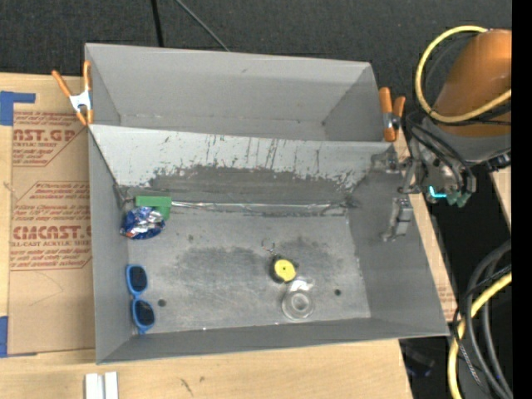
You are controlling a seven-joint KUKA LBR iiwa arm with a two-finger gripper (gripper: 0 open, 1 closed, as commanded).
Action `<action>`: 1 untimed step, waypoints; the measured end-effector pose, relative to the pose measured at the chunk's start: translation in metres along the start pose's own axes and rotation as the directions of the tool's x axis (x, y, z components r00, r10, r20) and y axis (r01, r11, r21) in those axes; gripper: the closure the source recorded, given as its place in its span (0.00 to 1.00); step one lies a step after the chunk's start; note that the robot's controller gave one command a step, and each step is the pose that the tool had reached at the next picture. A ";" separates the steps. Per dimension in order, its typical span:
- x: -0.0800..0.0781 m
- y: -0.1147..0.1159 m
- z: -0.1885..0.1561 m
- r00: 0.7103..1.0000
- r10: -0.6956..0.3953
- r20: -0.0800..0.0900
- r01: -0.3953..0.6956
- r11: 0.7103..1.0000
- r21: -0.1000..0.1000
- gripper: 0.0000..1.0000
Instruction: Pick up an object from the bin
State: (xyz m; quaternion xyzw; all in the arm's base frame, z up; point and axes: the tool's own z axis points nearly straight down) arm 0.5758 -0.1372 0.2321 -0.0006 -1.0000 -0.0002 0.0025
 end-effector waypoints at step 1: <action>0.046 0.032 0.107 0.989 -0.146 -0.002 0.146 0.989 -0.003 0.00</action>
Offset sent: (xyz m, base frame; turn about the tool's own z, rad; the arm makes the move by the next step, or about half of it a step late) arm -0.0443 0.0302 -0.1024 -0.1466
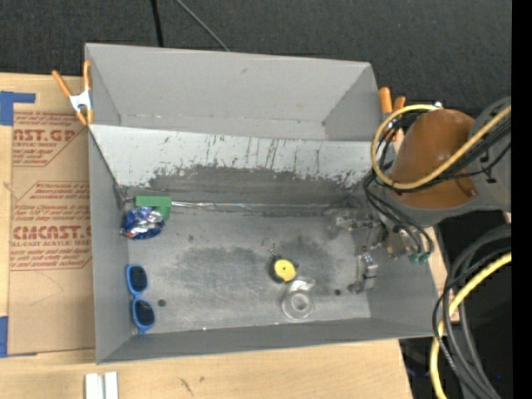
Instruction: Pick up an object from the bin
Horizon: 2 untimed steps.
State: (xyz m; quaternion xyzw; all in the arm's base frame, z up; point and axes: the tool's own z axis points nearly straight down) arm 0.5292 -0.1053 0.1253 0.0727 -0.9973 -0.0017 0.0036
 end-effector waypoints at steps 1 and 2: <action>0.030 0.072 0.059 0.998 -0.060 0.010 0.060 0.998 0.001 0.00; 0.030 0.068 0.056 0.998 -0.055 0.010 0.055 0.998 0.005 1.00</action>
Offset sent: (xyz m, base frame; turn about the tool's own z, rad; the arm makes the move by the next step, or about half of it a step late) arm -0.0404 0.0621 -0.0553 -0.0545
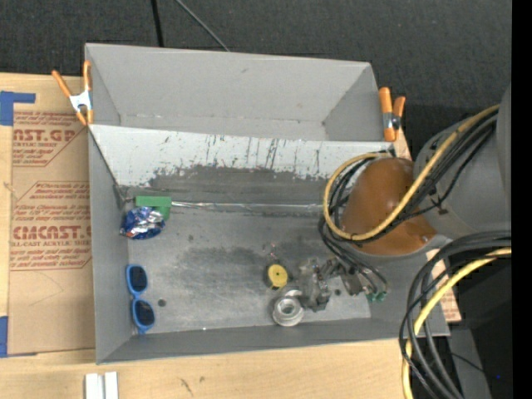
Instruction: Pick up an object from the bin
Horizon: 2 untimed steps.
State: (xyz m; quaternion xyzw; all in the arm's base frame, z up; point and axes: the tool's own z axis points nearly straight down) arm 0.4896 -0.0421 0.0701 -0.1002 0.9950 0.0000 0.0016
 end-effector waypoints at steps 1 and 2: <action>-0.001 0.000 0.000 1.000 0.000 0.004 0.000 1.000 0.001 0.00; 0.000 0.000 0.000 1.000 0.000 -0.001 0.000 1.000 0.000 1.00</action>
Offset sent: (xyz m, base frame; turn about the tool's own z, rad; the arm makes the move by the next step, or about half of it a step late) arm 0.0000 0.0000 0.0000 0.0000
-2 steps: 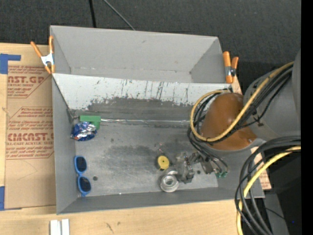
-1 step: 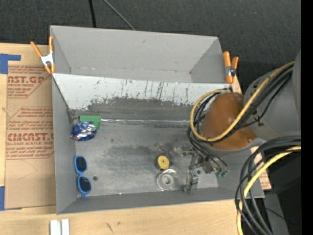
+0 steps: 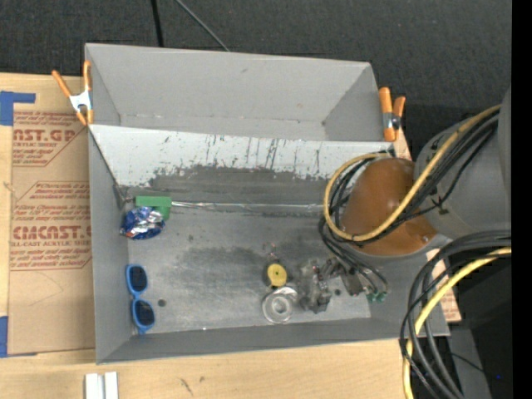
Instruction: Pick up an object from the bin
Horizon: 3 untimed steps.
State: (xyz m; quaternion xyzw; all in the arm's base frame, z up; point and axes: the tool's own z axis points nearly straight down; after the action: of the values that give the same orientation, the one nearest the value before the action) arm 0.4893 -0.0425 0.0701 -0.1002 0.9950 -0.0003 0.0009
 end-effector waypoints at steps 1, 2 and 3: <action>-0.001 0.000 0.000 1.000 0.000 0.005 0.000 1.000 0.001 0.00; -0.028 0.039 0.000 1.000 -0.018 0.001 0.018 1.000 -0.003 0.00; -0.011 0.062 -0.002 0.999 0.047 0.015 -0.047 0.999 0.001 0.00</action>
Offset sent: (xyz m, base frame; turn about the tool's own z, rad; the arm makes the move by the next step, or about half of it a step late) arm 0.0000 0.0000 0.0000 0.0000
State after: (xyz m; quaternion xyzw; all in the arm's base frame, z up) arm 0.4881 0.0207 0.0716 -0.0766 0.9970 -0.0002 0.0083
